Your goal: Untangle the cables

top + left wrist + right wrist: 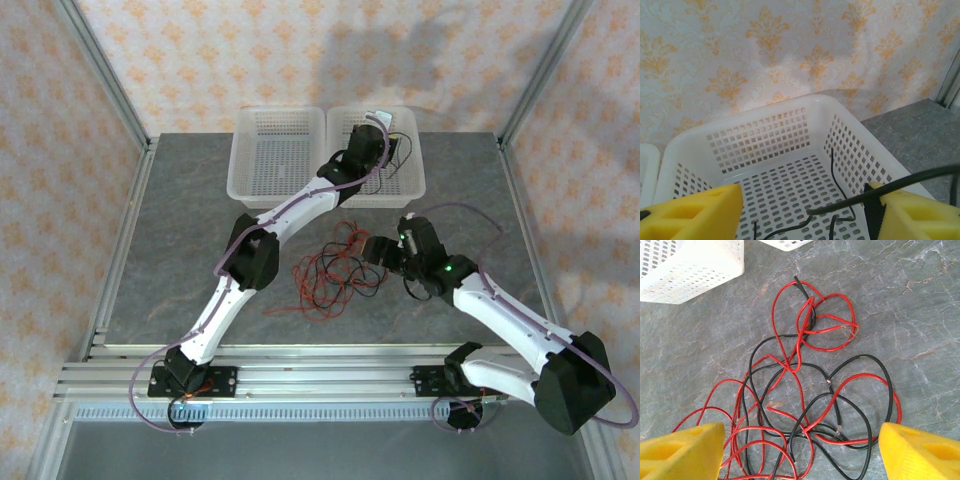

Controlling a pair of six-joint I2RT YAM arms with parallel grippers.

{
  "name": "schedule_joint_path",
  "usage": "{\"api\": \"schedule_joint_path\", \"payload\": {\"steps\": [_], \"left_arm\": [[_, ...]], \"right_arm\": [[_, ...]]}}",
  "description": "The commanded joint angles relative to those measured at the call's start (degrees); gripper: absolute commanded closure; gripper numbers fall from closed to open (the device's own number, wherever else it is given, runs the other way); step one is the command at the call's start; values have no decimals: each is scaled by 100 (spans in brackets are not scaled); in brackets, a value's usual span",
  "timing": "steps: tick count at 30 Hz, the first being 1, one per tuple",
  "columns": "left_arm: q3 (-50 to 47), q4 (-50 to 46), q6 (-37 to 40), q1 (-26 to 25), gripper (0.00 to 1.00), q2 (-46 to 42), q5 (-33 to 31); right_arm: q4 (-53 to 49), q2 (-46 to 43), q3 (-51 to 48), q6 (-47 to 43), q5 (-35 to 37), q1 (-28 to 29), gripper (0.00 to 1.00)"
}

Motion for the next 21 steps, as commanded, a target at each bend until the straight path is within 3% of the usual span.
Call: {"api": "schedule_joint_path", "payload": {"steps": [1,6,12,21], "left_arm": [[174,-116,-60,14,33,-398,-192],[165,-242,-183,117,33,-433,-573],[161,-531,-620,298,35,-149,-520],[220,-1797,-1787,585,35,-260,1087]], "right_arm": [[-141,-81,148,-23,35,-26,20],[-139,-113,148,32,-20,-26,20],[-173,-144,148,110,-32,-26,20],[-366,-58,304,110,-39,-26,20]]}}
